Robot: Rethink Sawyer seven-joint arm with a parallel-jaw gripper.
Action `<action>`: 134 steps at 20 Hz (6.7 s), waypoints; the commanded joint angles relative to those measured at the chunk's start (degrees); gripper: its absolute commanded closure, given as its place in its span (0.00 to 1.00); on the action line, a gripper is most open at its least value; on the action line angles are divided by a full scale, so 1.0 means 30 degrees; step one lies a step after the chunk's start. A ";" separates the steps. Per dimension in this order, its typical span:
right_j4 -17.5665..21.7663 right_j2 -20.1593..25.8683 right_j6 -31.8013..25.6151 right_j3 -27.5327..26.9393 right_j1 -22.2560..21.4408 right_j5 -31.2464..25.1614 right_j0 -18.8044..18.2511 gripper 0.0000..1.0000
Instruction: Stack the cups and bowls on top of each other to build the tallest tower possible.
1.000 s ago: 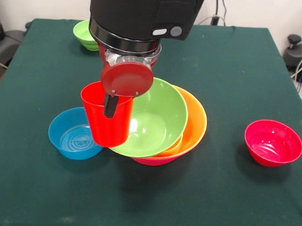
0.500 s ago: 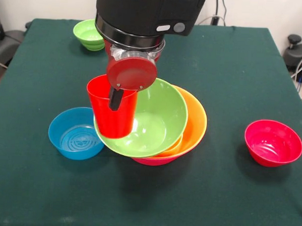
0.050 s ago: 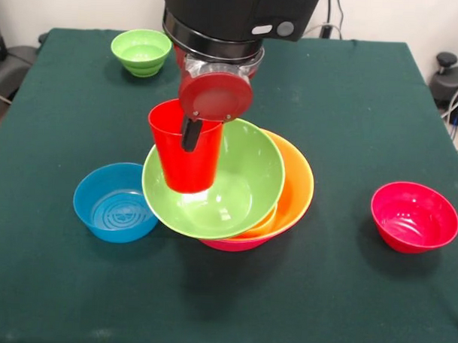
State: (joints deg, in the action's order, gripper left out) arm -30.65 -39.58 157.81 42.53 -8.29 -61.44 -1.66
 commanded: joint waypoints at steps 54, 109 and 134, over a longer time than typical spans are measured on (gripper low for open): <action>0.0725 0.4725 -0.0265 0.7185 -0.2153 0.3737 0.0551 1.00; 0.0115 0.4956 0.1406 1.0305 -0.3484 0.5451 0.1713 1.00; -0.0346 0.4261 0.3892 0.9148 -0.2689 0.4590 0.2830 1.00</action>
State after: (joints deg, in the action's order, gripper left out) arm -30.63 -33.07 157.81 68.95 -18.86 -45.96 4.71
